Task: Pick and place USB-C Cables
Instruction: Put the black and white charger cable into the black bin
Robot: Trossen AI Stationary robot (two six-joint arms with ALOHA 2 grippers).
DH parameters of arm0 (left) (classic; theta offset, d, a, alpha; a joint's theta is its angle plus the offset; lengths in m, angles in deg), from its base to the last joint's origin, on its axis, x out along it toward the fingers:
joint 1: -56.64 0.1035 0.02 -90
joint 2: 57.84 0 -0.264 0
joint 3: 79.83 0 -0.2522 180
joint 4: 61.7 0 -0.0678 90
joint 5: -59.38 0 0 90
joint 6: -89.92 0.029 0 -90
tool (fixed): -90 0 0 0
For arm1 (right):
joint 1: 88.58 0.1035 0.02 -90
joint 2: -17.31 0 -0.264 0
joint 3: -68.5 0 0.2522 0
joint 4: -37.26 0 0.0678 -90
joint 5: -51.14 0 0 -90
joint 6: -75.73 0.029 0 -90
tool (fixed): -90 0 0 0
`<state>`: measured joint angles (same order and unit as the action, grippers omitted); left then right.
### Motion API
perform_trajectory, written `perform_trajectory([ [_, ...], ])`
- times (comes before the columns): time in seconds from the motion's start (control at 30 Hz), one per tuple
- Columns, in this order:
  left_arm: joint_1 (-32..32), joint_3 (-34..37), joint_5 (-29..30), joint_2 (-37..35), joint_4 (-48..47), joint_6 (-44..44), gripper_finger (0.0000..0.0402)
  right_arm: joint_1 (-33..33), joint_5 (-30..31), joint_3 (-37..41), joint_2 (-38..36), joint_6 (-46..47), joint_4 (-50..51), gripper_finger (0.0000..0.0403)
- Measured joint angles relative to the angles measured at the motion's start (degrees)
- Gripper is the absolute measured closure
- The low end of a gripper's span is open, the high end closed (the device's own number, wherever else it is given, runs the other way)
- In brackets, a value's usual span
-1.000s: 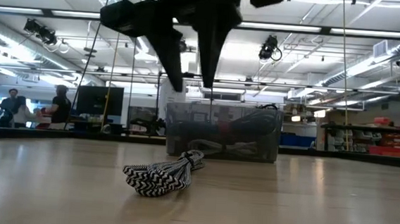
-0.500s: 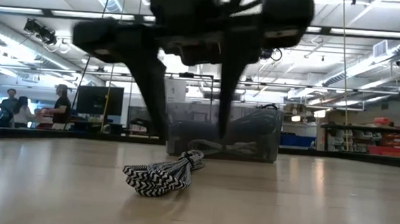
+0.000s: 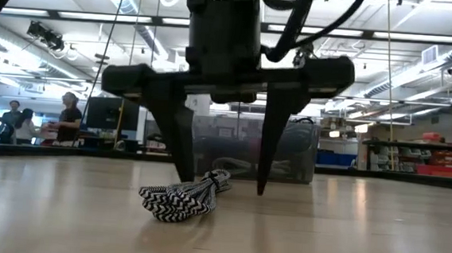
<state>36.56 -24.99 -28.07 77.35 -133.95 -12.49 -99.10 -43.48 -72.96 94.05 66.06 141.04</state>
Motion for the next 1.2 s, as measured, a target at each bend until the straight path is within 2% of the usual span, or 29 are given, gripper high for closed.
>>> perform_trajectory([
  [0.13, 0.1, -0.1, -0.4, 0.5, 0.3, 0.0, 0.0151, 0.0, 0.0, 0.0, -0.5, 0.0, 0.0, 0.0245],
  [0.23, 0.1, -0.1, -0.5, 0.8, -0.2, 0.0, 0.0184, 0.0, 0.0, 0.0, -0.9, 0.0, 0.0, 0.0245],
  [0.37, 0.0, -0.1, -1.1, 0.9, -1.5, 0.9, 0.0261, 0.0, 0.0, 0.0, -1.1, 0.0, 0.0, 0.0245],
  [0.5, -0.1, -0.2, -1.1, 1.1, -1.9, 2.1, 0.0367, 0.0, 0.0, 0.0, -1.5, 0.0, 0.0, 0.0245],
  [0.53, -0.1, -0.2, -1.1, 1.1, -1.9, 2.7, 0.0376, 0.0, 0.0, 0.0, -1.6, 0.0, 0.0, 0.0245],
  [0.73, 0.5, 0.1, -1.3, 0.0, -3.9, 8.0, 0.0376, 0.0, 0.0, 0.0, -2.1, 0.0, 0.0, 0.0245],
  [0.9, 2.0, -1.7, 2.5, -5.7, -15.1, 12.3, 0.0376, 0.0, 0.0, 0.0, -2.4, 0.0, 0.0, 0.0245],
  [1.0, 3.1, -6.3, 7.9, -8.5, -22.9, 18.6, 0.0376, 0.0, 0.0, 0.0, -2.4, 0.0, 0.0, 0.0245],
  [1.1, 4.8, -14.2, 13.7, -9.7, -29.7, 27.1, 0.0376, -0.1, 0.1, 0.0, -2.2, 0.0, 0.0, 0.0245],
  [1.2, 7.4, -22.6, 18.3, -11.0, -31.6, 42.2, 0.0377, -0.3, 1.0, 0.0, -1.8, 0.1, 0.0, 0.0245],
])
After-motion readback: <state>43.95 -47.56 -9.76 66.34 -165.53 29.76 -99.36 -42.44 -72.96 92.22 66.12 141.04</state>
